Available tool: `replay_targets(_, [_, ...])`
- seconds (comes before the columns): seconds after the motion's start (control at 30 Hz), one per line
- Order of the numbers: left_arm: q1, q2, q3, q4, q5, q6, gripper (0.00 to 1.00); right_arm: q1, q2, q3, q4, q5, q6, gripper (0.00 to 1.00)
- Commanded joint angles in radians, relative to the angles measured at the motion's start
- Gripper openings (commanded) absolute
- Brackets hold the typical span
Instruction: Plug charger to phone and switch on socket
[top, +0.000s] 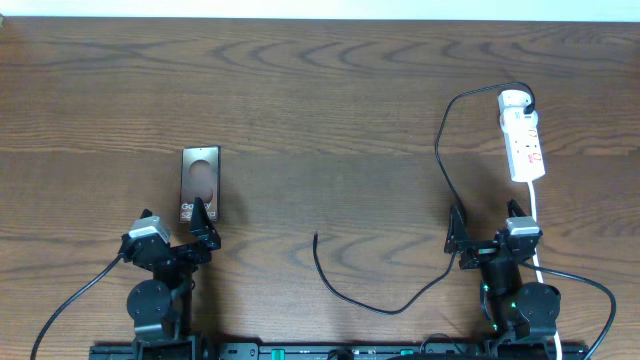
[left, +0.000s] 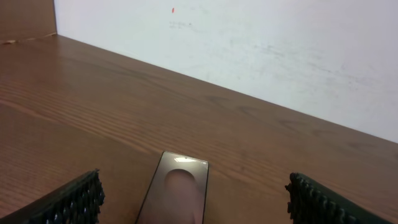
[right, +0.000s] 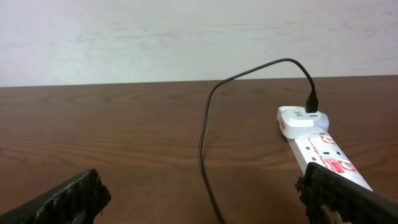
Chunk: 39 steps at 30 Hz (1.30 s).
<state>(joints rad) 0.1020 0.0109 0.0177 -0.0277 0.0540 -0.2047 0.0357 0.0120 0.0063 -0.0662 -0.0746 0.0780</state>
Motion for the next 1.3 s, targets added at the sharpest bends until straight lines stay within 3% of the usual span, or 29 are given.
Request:
replay_targets(0.0, [0.003,-0.007,-0.014,-0.04,0.003,0.017,0.92,-0.011,-0.007,-0.001,-0.003,-0.01,-0.012,0.99])
replay_targets(0.47, [0.003,-0.007,-0.004,-0.026,0.053,0.017,0.92,-0.011,-0.007,-0.001,-0.004,-0.01,-0.012,0.99])
replay_targets(0.7, [0.005,0.066,0.145,0.001,0.065,0.018,0.92,-0.011,-0.007,-0.001,-0.004,-0.01,-0.012,0.99])
replay_targets(0.83, [0.004,0.277,0.358,-0.054,0.057,0.055,0.92,-0.011,-0.007,-0.001,-0.004,-0.01,-0.012,0.99])
replay_targets(0.97, [0.005,0.602,0.685,-0.234,0.063,0.143,0.92,-0.011,-0.007,-0.001,-0.004,-0.01,-0.012,0.99])
replay_targets(1.27, [0.004,1.397,1.541,-0.966,0.076,0.21,0.92,-0.011,-0.007,-0.001,-0.004,-0.01,-0.012,0.99])
